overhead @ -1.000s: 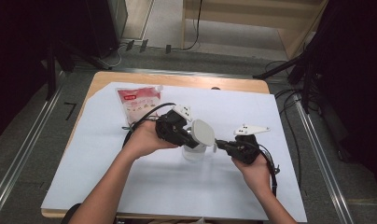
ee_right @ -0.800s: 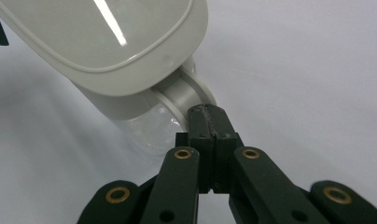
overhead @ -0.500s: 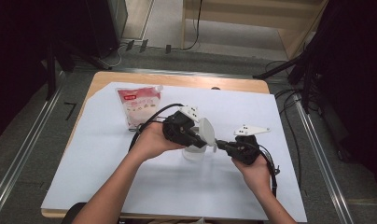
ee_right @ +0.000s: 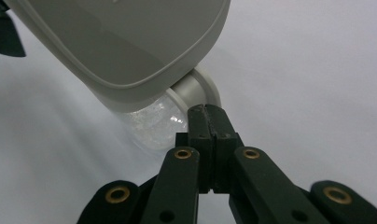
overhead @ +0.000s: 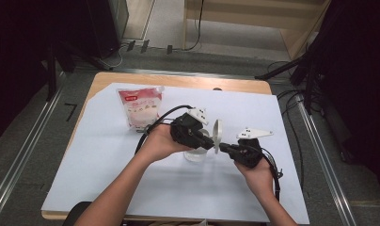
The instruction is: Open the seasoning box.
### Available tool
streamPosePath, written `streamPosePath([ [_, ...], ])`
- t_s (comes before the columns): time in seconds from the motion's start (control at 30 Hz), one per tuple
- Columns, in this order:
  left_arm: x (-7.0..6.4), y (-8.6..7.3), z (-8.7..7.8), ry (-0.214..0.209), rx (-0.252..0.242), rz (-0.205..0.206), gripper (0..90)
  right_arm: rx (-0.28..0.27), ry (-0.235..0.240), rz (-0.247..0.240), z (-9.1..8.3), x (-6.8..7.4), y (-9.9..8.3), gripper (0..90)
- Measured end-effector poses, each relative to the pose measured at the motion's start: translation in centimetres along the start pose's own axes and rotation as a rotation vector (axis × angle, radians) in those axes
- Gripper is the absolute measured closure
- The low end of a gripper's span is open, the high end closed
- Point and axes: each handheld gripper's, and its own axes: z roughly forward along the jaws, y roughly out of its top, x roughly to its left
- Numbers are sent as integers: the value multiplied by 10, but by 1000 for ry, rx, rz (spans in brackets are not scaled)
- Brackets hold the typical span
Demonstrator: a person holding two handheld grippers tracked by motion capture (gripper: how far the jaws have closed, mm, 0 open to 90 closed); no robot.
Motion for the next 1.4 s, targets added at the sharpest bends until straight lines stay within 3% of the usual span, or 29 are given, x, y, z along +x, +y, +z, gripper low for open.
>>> streamPosePath([
  [0.13, 2, -3, -3, -18, 10, 0, 766, 3, 1, -1, -1, 0, -2, 900],
  [0.23, 5, -6, -10, -10, -1, -16, 725, 1, 6, 13, -3, 2, -2, 900],
  [0.33, 8, -12, -19, 23, -18, -26, 660, 1, 12, 13, -6, 4, -4, 900],
  [0.43, 12, -17, -29, 45, -27, -59, 683, 2, 28, 15, -7, 7, -6, 900],
  [0.67, 17, -32, -43, 94, -76, -75, 691, 14, 40, 5, -1, 9, -7, 900],
  [0.77, 19, -38, -48, 126, -60, -116, 687, 15, 46, 9, 0, 7, -6, 900],
  [0.87, 22, -45, -52, 121, -55, -166, 677, 17, 47, 3, 2, 6, -5, 900],
  [1.1, 26, -62, -65, 108, -104, -177, 607, 18, 47, -2, 3, 3, -2, 900],
  [1.17, 26, -66, -67, 130, -112, -184, 564, 23, 47, -3, 3, 3, -1, 900],
  [1.4, 30, -76, -81, 69, -146, -241, 473, 15, 50, -11, -9, 3, 0, 849],
])
